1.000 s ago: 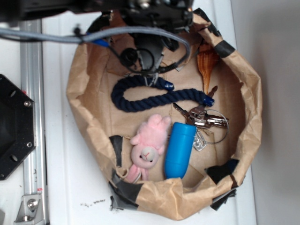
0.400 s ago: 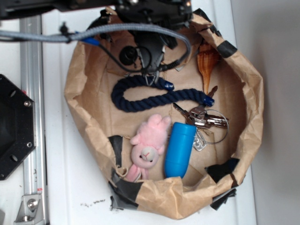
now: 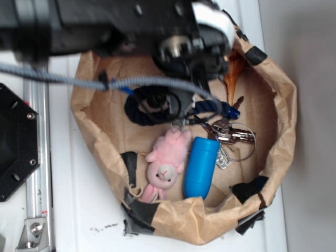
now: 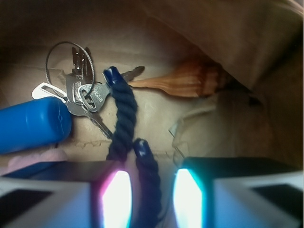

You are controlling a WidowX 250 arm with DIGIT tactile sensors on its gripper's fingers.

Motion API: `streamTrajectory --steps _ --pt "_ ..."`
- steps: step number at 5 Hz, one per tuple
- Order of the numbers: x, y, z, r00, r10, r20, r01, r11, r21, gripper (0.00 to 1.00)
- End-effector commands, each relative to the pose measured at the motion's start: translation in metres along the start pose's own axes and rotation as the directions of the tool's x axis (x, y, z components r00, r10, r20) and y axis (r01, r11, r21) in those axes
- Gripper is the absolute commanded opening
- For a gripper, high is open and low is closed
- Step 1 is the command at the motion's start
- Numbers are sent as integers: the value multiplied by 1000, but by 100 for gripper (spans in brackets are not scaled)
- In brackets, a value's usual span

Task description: Grab the blue rope.

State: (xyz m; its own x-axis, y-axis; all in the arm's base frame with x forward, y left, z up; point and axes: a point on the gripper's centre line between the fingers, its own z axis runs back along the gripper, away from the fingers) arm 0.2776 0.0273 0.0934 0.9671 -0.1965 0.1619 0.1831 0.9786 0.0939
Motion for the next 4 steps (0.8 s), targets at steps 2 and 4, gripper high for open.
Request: streamTrajectory --steps 2,4 --pt "14 -7 -55 980 -191 -59 183 976 -115 100" --pt "8 -8 -63 975 -189 -118 165 968 -187 100"
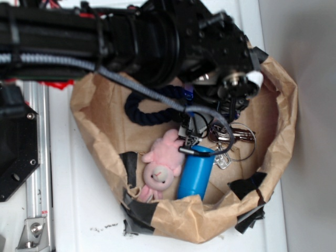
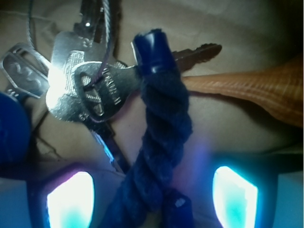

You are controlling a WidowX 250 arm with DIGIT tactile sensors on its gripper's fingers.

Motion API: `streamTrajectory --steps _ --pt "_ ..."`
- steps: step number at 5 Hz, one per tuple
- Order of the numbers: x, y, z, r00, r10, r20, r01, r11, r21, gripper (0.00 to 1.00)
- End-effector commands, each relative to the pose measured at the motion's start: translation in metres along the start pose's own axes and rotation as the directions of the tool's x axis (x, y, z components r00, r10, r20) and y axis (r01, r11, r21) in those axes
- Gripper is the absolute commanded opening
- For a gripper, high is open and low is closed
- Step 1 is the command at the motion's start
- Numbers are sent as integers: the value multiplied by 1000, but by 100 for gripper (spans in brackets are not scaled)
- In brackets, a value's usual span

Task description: Grab the blue rope.

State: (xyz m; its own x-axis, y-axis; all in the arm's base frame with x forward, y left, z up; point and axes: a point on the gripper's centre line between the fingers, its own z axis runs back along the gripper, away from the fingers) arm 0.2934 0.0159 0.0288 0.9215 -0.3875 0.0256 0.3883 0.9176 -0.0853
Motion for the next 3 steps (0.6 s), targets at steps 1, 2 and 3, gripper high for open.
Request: streamTrajectory --steps 1,2,3 --pt "-2 6 1 997 72 -15 -72 997 27 0" --pt "-3 8 0 997 82 -18 -81 996 23 0" --pt "-4 9 0 996 93 -14 -92 995 28 0"
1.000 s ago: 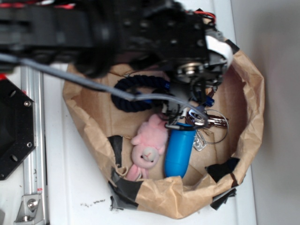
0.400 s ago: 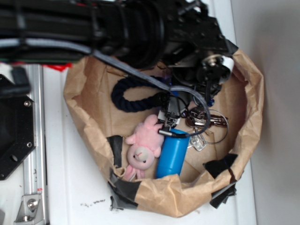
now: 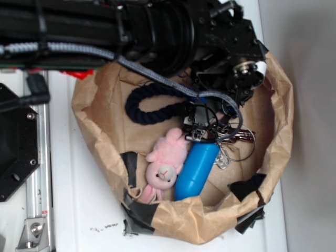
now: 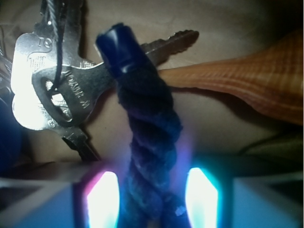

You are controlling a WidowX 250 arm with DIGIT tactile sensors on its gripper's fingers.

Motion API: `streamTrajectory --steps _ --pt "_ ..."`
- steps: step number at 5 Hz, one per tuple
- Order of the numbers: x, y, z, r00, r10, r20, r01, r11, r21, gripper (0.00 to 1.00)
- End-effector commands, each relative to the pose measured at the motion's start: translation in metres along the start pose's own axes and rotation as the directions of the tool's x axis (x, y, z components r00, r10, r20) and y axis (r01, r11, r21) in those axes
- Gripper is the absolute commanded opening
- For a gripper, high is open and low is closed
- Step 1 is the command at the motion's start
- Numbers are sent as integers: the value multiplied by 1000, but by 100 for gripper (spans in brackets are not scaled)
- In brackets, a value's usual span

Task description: Grab the blue rope.

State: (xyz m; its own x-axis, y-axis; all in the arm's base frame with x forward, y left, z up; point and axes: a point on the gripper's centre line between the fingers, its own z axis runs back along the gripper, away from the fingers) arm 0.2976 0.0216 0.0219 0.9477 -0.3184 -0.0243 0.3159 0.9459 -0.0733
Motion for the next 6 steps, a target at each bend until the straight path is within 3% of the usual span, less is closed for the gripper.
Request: streamTrajectory --steps 1,2,3,4,5,6 --pt "-5 4 6 999 34 32 -35 999 14 0" --pt "-6 7 7 997 70 33 -71 997 35 0" --pt "-10 14 11 989 146 17 -147 984 101 0" --pt "-21 19 32 969 242 42 -245 953 176 0" --pt "-47 18 81 922 358 148 -382 902 203 0" --pt "-60 12 128 889 392 235 -438 878 193 0"
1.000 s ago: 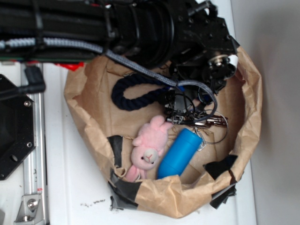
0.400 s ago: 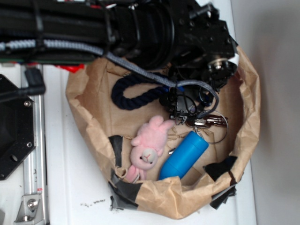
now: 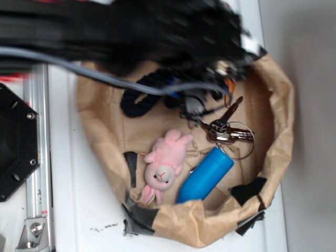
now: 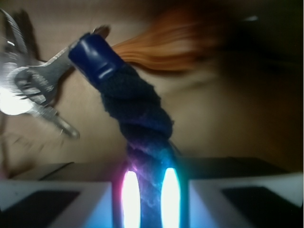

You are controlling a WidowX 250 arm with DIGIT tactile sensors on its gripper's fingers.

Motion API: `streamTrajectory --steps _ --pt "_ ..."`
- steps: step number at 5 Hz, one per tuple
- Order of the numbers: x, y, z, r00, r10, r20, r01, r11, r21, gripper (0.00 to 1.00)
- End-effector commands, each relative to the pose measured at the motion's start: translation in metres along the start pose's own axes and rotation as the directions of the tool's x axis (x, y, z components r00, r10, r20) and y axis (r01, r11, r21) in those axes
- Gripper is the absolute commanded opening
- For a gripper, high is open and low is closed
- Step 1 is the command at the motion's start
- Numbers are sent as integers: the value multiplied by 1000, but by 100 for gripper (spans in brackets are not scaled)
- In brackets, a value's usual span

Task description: Grab the blue rope.

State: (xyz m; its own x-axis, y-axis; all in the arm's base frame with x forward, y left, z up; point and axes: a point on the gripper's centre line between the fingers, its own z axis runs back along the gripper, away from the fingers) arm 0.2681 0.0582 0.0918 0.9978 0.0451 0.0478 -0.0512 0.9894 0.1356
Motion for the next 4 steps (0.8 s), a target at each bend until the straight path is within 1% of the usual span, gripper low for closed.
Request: streamTrajectory --steps 1,2,3,4 --pt "-15 5 94 984 62 165 -60 998 -13 0" --pt "-16 -7 97 984 33 177 -34 999 -2 0" --pt "-17 -10 112 979 34 203 -27 999 -38 0" --pt "-12 -21 121 977 32 210 -10 995 -103 0"
